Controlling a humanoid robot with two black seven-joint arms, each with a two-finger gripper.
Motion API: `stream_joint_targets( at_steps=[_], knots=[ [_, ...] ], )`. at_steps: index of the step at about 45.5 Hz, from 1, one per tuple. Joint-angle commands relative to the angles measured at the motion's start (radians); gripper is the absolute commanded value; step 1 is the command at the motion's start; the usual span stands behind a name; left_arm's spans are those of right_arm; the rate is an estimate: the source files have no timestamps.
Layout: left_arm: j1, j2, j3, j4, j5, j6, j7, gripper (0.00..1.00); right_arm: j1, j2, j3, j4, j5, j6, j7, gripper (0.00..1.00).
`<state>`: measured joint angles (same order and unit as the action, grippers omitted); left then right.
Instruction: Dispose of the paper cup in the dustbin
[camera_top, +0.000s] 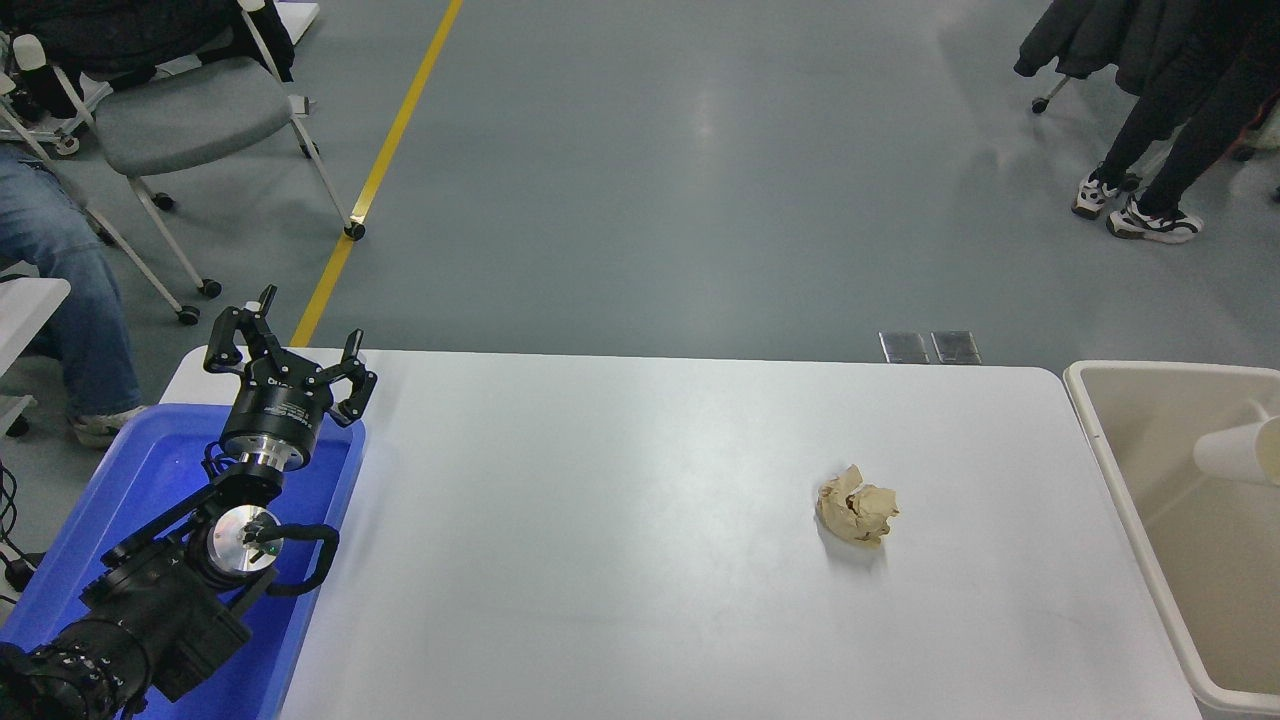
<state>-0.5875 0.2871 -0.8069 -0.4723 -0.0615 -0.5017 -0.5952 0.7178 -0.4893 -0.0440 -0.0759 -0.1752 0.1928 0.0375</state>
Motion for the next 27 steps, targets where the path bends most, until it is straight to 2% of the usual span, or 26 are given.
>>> stream_joint_targets(
  at_steps=[1, 13, 16, 18, 21, 22, 27],
  knots=[
    [0.000, 0.000, 0.000, 0.000, 0.000, -0.001, 0.000, 1.00, -0.051, 0.029, 0.056, -0.012, 0.023, -0.076, -0.044, 0.00],
    [0.000, 0.000, 0.000, 0.000, 0.000, -0.001, 0.000, 1.00, -0.051, 0.037, 0.044, -0.012, 0.022, -0.095, -0.045, 0.00],
    [0.000, 0.000, 0.000, 0.000, 0.000, -0.001, 0.000, 1.00, -0.052, 0.038, 0.044, -0.013, 0.022, -0.102, -0.042, 0.31],
    [0.000, 0.000, 0.000, 0.000, 0.000, -0.001, 0.000, 1.00, -0.051, 0.038, 0.052, -0.015, 0.022, -0.119, -0.041, 0.47],
    [0.000, 0.000, 0.000, 0.000, 0.000, -0.001, 0.000, 1.00, -0.051, 0.038, 0.055, -0.015, 0.022, -0.162, -0.039, 0.83],
    [0.000, 0.000, 0.000, 0.000, 0.000, -0.001, 0.000, 1.00, -0.049, 0.038, 0.055, -0.013, 0.022, -0.180, -0.039, 0.90],
    [0.000, 0.000, 0.000, 0.000, 0.000, -0.001, 0.000, 1.00, -0.044, 0.058, 0.047, -0.013, 0.022, -0.243, -0.039, 0.96]
  ],
)
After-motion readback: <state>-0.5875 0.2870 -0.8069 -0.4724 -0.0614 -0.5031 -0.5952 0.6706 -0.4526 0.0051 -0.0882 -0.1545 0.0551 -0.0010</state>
